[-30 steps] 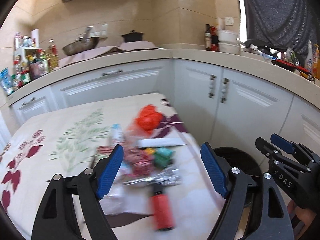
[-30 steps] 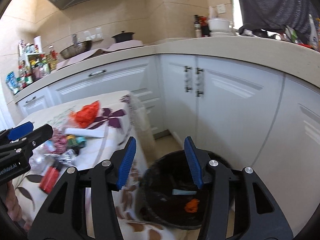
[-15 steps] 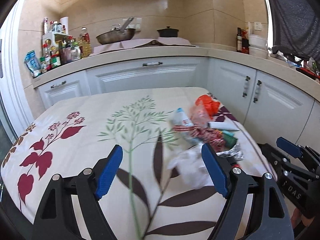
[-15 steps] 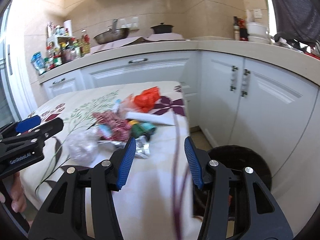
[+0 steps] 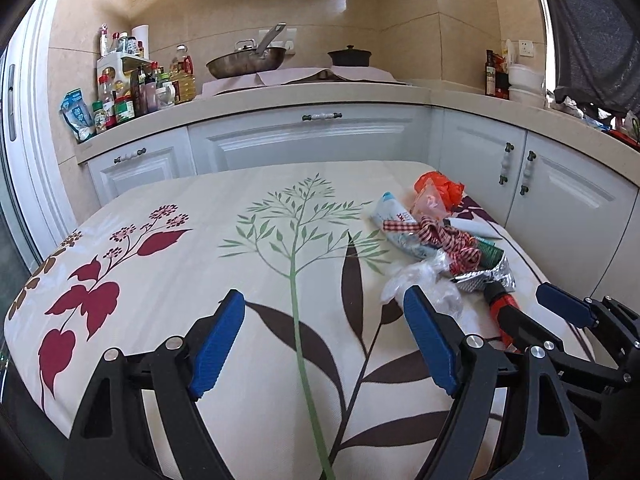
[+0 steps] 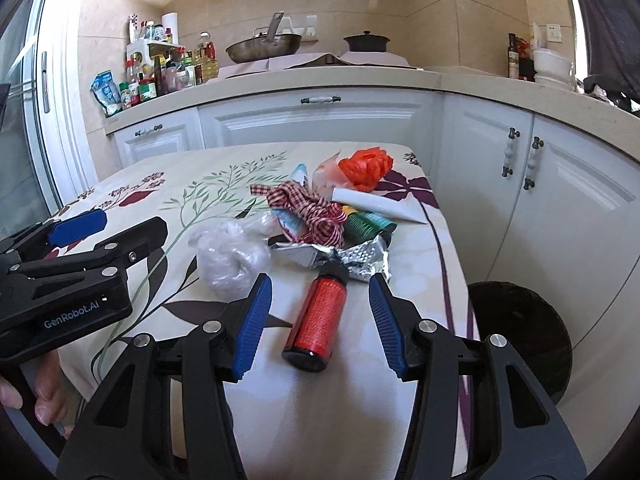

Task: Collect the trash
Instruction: 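Return to the table and close the right tool on the red spray can, then grasp the clear plastic bag with the left tool while right holds the can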

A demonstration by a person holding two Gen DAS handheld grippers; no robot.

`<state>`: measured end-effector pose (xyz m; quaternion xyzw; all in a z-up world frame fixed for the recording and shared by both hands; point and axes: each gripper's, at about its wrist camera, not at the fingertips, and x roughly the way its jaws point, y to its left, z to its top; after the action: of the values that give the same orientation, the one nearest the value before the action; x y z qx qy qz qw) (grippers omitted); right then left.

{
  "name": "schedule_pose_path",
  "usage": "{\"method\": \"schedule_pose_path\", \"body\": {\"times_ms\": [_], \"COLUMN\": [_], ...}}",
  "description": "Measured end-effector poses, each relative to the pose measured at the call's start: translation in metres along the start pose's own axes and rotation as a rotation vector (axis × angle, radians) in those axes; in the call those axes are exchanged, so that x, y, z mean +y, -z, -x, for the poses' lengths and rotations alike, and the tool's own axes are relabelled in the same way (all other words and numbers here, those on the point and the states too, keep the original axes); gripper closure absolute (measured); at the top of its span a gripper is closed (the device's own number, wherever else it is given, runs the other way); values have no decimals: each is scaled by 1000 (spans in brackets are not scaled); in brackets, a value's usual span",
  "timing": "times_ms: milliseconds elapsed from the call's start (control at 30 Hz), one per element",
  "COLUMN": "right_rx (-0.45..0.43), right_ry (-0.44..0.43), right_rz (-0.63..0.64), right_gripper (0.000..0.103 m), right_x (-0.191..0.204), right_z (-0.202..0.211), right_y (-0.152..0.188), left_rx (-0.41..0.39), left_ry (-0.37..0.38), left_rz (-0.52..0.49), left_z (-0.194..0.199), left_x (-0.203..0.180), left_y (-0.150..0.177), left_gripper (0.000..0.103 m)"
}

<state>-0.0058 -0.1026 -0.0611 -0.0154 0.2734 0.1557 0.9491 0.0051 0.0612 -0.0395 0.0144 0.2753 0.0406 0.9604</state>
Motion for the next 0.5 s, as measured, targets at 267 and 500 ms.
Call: {"method": "schedule_pose_path", "body": {"times_ms": [267, 500], "right_rx": [30, 20], "right_ry": [-12, -4], "right_rz": [2, 10], "right_gripper": [67, 79], "right_x": [4, 3], "right_z": [-9, -5], "right_y": [7, 9], "left_rx": [12, 18], "left_ry": [2, 27], "left_rz": [-5, -14], "left_z": [-2, -2], "left_x": [3, -4], "left_y": [6, 8], "left_gripper": [24, 23]}}
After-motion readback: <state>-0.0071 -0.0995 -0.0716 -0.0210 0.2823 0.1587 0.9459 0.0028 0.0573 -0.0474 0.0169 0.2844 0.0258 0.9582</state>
